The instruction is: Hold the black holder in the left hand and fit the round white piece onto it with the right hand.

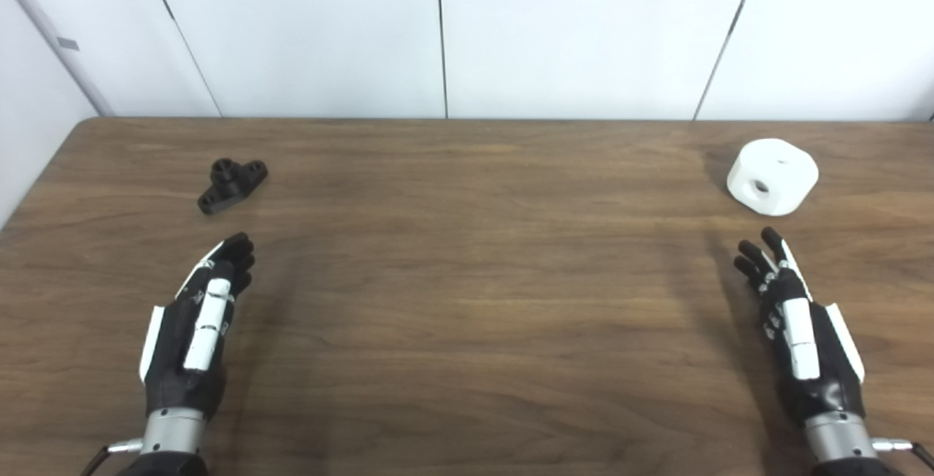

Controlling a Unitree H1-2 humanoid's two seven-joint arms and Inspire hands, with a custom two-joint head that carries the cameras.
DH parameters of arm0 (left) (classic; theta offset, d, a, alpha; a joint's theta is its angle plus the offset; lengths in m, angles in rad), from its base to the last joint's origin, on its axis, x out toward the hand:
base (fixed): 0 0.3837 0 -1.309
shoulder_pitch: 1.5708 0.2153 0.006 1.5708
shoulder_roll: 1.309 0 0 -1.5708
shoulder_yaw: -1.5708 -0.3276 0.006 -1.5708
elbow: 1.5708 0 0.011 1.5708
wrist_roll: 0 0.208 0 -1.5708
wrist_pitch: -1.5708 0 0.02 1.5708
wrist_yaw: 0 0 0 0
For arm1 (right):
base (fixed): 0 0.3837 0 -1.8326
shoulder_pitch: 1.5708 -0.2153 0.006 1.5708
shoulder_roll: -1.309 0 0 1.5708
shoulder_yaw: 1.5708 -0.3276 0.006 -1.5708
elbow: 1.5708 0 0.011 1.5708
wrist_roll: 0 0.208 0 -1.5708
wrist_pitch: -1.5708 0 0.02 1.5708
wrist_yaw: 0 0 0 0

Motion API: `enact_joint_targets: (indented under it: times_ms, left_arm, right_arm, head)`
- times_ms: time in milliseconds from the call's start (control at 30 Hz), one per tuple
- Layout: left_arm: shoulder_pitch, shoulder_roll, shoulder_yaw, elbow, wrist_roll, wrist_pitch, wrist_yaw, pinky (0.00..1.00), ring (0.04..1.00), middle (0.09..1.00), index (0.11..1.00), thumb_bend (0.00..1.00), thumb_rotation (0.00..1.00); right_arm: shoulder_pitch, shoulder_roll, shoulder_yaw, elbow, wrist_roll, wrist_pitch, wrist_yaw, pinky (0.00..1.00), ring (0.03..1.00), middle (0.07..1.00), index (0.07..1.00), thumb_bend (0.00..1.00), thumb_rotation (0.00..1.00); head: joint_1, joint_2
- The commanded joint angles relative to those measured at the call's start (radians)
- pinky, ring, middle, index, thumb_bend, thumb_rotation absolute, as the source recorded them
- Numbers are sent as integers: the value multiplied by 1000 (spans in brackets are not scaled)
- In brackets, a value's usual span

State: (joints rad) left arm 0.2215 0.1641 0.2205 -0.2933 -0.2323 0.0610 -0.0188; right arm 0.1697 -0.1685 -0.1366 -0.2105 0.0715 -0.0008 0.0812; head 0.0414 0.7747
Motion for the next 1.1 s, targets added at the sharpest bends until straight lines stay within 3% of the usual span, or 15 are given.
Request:
enact_joint_targets:
  times_ms: [0, 633, 833, 1067]
  left_arm:
    - [-18, 15, 6, -30, 1, -31, -12, 942, 908, 881, 838, 500, 690]
    - [-20, 12, 12, -21, -11, -34, -22, 936, 904, 878, 829, 498, 674]
    - [-16, 0, 5, -21, 8, -42, -23, 929, 907, 886, 832, 511, 673]
    - [-7, -35, -13, -7, 34, -70, -20, 932, 909, 886, 830, 522, 667]
  right_arm:
    - [-5, -9, 0, -10, 5, -16, 3, 1000, 925, 937, 980, 587, 1000]
    - [-5, -11, 6, -2, -2, -23, 4, 1000, 928, 941, 980, 613, 1000]
    - [-2, -16, -1, 9, 6, -29, 3, 1000, 919, 939, 977, 619, 1000]
    - [2, -42, -12, 53, 36, -67, 19, 1000, 918, 936, 982, 628, 1000]
  head:
    - [0, 0]
    - [1, -8]
    - [57, -35]
    - [179, -105]
